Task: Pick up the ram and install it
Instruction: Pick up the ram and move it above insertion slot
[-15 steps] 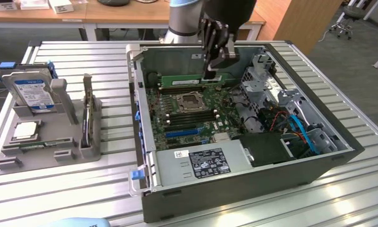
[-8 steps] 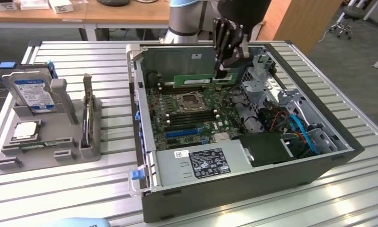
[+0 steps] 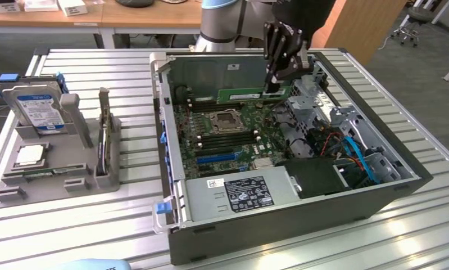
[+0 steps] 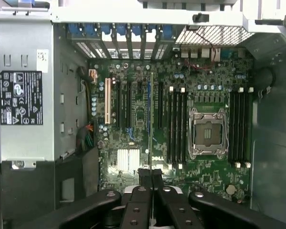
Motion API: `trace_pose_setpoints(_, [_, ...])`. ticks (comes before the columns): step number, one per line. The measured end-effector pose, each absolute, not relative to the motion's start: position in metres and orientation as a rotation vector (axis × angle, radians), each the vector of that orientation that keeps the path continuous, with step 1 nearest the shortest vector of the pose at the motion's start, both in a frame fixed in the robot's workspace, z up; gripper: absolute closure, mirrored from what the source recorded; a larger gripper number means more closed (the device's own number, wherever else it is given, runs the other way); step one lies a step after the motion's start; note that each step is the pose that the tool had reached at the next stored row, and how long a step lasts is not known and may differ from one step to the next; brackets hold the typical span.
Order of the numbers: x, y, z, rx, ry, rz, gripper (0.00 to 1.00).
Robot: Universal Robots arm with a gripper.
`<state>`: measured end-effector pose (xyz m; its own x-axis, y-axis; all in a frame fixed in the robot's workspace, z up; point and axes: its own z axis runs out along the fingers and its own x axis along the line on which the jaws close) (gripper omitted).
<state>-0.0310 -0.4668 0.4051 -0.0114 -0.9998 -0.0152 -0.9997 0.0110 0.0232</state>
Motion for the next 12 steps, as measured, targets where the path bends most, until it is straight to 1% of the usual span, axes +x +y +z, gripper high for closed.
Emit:
trace_pose_setpoints(6, [-0.03,-0.466,0.405,2.205,-2.229,-0.043,0.88])
trace_pose_setpoints(12, [-0.03,-0.455,0.404,2.205,-2.229,-0.043,0.88])
